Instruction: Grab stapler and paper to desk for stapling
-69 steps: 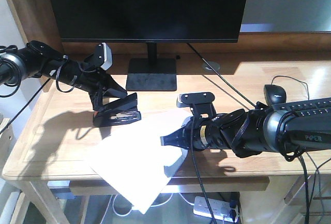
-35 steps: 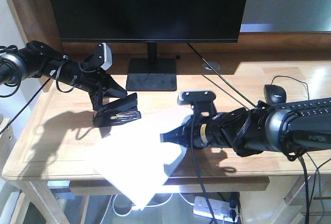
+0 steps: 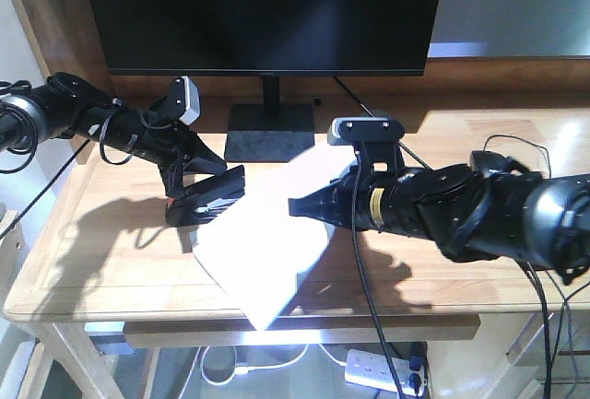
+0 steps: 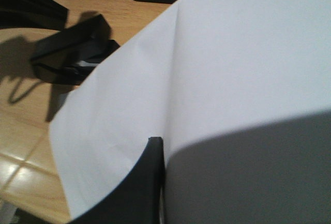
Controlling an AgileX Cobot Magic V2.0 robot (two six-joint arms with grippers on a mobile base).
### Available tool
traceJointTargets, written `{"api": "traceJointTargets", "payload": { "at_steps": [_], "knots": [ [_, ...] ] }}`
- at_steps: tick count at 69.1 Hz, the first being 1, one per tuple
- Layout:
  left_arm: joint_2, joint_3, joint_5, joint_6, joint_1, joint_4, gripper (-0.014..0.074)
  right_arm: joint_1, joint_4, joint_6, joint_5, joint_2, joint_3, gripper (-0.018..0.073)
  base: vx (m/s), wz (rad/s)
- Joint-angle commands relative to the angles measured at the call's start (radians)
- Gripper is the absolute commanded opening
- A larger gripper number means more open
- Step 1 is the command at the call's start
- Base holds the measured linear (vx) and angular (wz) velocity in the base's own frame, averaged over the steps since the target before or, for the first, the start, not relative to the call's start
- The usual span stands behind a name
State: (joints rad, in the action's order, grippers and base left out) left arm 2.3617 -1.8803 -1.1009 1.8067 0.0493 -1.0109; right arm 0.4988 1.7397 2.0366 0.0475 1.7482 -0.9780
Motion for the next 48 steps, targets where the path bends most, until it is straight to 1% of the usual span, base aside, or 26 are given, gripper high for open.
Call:
{"api": "traceJointTargets", "payload": {
  "at_steps": [1,23,28,33,43,48],
  "knots": [
    [-0.065,-0.027,-0.015,-0.010,0.003,-0.064,-0.0006,-0.002,0.022,0.001,0.056,-0.094,-0.027,-0.0003,0.00,0.00],
    [-0.065,-0.027,-0.015,-0.010,0.003,-0.064,-0.0006,-0.002,0.023,0.046,0.237,-0.282,-0.025,-0.0003,0.00,0.00],
    [-0.065,-0.027,-0.015,-0.010,0.003,-0.064,-0.0006,-0.002,0.035,0.053,0.278,-0.316,-0.025,-0.0003,0.00,0.00],
    [-0.065,-0.027,-0.015,-0.010,0.003,-0.064,-0.0006,-0.002,0.059,0.085,0.320,-0.336,-0.025,-0.0003,0.00,0.00],
    [-0.065,-0.027,-0.015,-0.010,0.003,-0.064,-0.0006,-0.003,0.059,0.090,0.492,-0.329,-0.025,-0.0003,0.00,0.00],
    [-0.065,-0.027,-0.015,-0.010,0.003,-0.064,-0.0006,-0.019,0.059,0.090,0.562,-0.306,-0.025,-0.0003,0.00,0.00]
  ]
}}
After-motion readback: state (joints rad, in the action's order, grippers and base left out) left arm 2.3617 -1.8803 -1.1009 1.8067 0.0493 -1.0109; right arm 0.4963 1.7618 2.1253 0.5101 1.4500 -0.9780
